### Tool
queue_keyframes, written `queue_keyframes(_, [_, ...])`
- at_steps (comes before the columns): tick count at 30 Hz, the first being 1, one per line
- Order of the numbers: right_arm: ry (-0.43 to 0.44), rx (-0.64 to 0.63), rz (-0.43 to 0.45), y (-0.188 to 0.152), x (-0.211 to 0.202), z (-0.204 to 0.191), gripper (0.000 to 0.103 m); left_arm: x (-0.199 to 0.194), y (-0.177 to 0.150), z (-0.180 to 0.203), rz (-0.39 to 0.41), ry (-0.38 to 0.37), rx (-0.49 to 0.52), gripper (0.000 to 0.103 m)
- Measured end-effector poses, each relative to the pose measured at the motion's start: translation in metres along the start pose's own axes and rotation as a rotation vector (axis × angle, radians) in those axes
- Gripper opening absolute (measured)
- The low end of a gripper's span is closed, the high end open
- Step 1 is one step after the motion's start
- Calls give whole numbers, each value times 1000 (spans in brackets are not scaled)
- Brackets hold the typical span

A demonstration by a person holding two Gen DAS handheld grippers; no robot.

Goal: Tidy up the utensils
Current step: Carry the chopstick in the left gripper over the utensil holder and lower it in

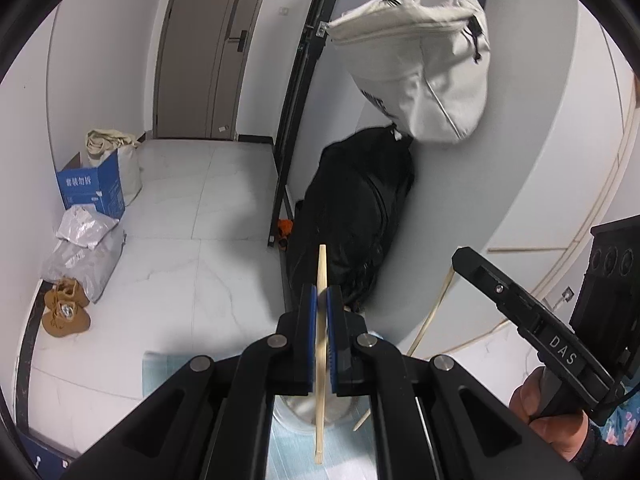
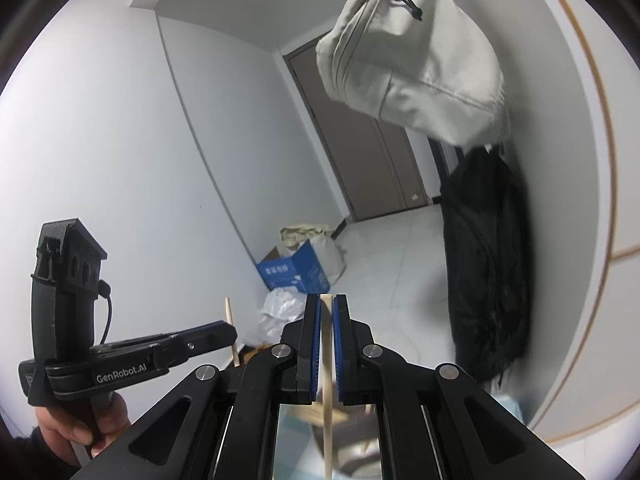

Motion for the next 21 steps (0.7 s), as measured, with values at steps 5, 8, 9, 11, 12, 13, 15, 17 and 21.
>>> queue_keyframes(5, [-9,-7,31,24,23,6,5,10,22,-5,23,-11,-22,1])
queue_keyframes(8, [-18,-24,43,32,36,8,5,16,32,-7,61,-6,-22,1])
queue_keyframes(9, [-23,-33,45,34,40,8,5,18,34,-8,80,1,-18,1])
queue_keyframes(11, [-25,-57,47,35,47,7,5,23,37,-7,108,-3,-24,1])
queue_keyframes(12, [-30,-75,50,35,51,7,5,26,37,-8,118,-4,-30,1])
queue_keyframes(13, [-32,-88,53,34,52,6,5,30,37,-9,121,1,-35,1])
queue_keyframes(15, [-32,-110,53,31,57,6,5,37,36,-11,128,1,-40,1])
queue_keyframes(17, [-29,-112,48,27,60,8,5,42,36,-13,135,4,-33,1])
queue_keyframes(21, [-29,-112,44,22,66,12,5,49,30,-14,144,-2,-25,1])
Point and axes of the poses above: each gripper's, at about its wrist camera, not at the fingertips, and x roughly the way its jaws point, z to its right, y to its top, the point moved 9 cm from there along x, roughly the way its jaws point, and after that the axes turned 1 degree about -x, right-handed, at the moved point
